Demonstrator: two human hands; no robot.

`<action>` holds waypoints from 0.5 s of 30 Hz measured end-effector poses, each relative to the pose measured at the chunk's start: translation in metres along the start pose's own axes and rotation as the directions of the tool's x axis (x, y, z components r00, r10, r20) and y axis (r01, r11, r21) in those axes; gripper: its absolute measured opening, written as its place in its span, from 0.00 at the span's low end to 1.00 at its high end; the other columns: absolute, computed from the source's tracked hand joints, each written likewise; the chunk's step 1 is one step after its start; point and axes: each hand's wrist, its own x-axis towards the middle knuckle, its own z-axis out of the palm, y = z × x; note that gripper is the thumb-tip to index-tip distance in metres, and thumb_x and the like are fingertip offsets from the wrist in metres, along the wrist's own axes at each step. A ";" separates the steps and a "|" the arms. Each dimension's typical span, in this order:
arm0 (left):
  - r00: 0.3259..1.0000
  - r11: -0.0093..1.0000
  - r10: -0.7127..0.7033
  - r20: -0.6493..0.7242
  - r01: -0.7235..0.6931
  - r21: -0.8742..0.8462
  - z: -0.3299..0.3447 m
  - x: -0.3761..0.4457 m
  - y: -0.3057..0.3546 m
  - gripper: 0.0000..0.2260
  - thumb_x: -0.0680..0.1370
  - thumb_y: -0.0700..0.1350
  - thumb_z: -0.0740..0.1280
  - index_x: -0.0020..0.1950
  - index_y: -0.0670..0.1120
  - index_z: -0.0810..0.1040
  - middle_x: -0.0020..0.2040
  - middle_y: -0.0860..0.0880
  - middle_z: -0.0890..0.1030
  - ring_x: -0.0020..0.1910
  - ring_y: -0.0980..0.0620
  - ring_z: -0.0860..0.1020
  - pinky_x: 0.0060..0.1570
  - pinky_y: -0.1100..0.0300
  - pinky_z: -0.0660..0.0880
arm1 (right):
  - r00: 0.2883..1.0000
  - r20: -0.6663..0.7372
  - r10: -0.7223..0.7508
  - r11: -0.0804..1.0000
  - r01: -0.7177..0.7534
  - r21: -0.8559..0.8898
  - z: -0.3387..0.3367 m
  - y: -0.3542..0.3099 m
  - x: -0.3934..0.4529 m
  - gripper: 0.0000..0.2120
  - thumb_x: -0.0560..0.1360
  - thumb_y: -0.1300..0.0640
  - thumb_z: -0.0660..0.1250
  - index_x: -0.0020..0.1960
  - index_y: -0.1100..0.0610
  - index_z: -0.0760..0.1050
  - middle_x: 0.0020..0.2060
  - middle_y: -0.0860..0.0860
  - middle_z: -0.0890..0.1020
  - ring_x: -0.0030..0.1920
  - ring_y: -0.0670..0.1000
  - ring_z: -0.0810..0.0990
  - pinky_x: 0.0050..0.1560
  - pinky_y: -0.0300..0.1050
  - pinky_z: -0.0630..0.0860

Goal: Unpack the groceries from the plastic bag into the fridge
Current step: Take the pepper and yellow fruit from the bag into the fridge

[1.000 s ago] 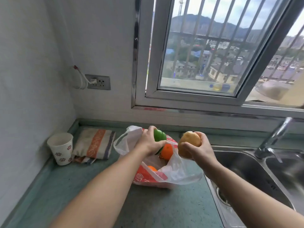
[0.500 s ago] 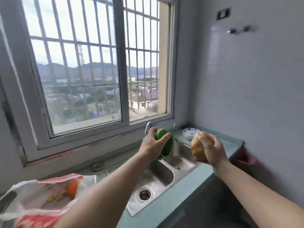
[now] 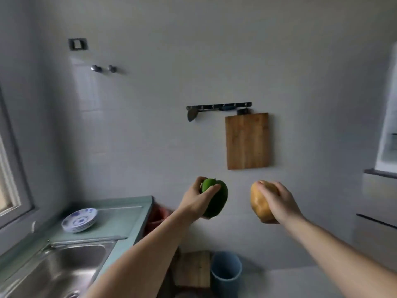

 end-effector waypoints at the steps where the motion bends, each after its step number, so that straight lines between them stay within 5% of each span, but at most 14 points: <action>1: 0.998 0.999 0.017 0.056 -0.015 -0.031 0.017 0.009 0.001 0.06 0.78 0.52 0.67 0.53 0.54 0.73 0.48 0.45 0.76 0.40 0.43 0.80 0.27 0.52 0.79 | 0.998 -0.061 0.013 1.000 -0.013 -0.013 -0.016 0.004 0.003 0.07 0.74 0.46 0.68 0.46 0.49 0.76 0.47 0.50 0.81 0.47 0.53 0.80 0.49 0.54 0.80; 6: 0.964 0.982 0.141 0.225 -0.107 -0.156 0.097 0.024 -0.006 0.05 0.78 0.52 0.66 0.53 0.55 0.74 0.50 0.45 0.77 0.45 0.41 0.80 0.30 0.46 0.81 | 0.930 -0.365 0.032 0.995 -0.066 -0.081 -0.078 0.015 -0.012 0.06 0.74 0.49 0.68 0.49 0.49 0.76 0.45 0.49 0.81 0.42 0.47 0.77 0.36 0.40 0.72; 15: 0.879 0.972 0.205 0.430 -0.131 -0.196 0.200 0.007 0.019 0.09 0.77 0.57 0.66 0.52 0.53 0.75 0.48 0.47 0.77 0.43 0.47 0.79 0.30 0.45 0.81 | 0.751 -0.659 -0.042 0.971 -0.125 -0.205 -0.173 0.007 -0.072 0.06 0.75 0.48 0.66 0.50 0.49 0.76 0.46 0.51 0.78 0.40 0.47 0.76 0.20 0.38 0.72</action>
